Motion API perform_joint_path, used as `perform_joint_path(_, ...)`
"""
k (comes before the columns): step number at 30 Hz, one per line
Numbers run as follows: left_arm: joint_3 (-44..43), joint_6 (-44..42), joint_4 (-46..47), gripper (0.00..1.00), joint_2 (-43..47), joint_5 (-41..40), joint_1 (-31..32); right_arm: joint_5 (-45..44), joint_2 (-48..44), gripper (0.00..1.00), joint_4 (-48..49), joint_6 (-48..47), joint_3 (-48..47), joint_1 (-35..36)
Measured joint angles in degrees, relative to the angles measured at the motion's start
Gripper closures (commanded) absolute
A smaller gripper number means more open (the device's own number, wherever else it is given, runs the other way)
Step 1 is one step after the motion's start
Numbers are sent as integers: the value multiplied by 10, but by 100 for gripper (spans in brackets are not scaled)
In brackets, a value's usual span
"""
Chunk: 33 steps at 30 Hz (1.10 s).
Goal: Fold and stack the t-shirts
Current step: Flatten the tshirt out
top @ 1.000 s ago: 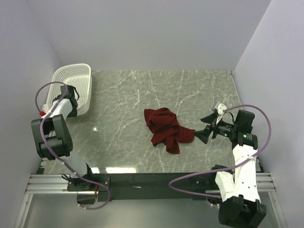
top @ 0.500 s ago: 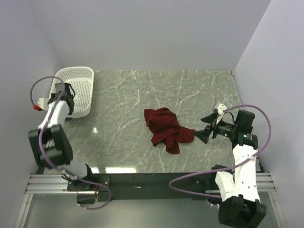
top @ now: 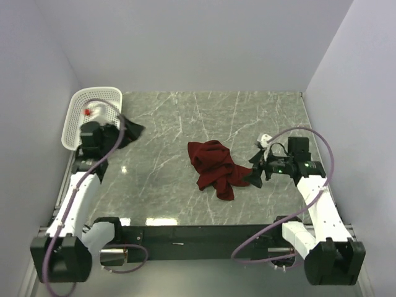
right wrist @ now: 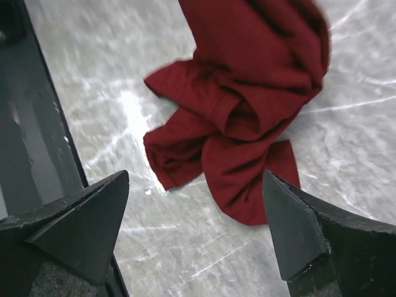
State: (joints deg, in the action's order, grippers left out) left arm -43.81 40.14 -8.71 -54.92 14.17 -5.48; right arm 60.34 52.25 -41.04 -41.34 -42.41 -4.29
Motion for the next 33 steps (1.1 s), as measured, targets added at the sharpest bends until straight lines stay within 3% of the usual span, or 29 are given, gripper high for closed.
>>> perform_joint_path(5, 0, -148, 51, 3, -48, 87, 195, -83, 57, 9, 35, 30, -11, 52)
perform_joint_path(10, 4, -320, 70, 3, -80, 63, 370, -88, 136, 10, 40, 40, -52, 56)
perform_joint_path(12, 4, -378, 81, 4, -103, 46, 404, -84, 150, 10, 40, 40, -54, 57)
perform_joint_path(15, 1, -459, 88, 11, -157, 20, 430, -85, 151, 9, 39, 40, -52, 59)
perform_joint_path(18, -16, -514, 87, 27, -219, 4, 438, -89, 150, 11, 46, 43, -51, 69)
perform_joint_path(21, -64, -546, 80, 52, -287, -5, 445, -103, 156, 13, 60, 58, -49, 85)
perform_joint_path(22, -79, -553, 80, 69, -303, -6, 447, -108, 160, 13, 66, 64, -48, 90)
perform_joint_path(24, -103, -560, 83, 88, -324, -10, 453, -123, 172, 14, 82, 83, -48, 101)
perform_joint_path(26, -111, -558, 90, 99, -327, -9, 458, -137, 188, 16, 99, 101, -48, 110)
perform_joint_path(31, -112, -544, 103, 99, -321, 6, 461, -168, 239, 19, 141, 139, -48, 138)
perform_joint_path(33, -110, -537, 107, 99, -315, 10, 461, -180, 262, 25, 155, 152, -49, 156)
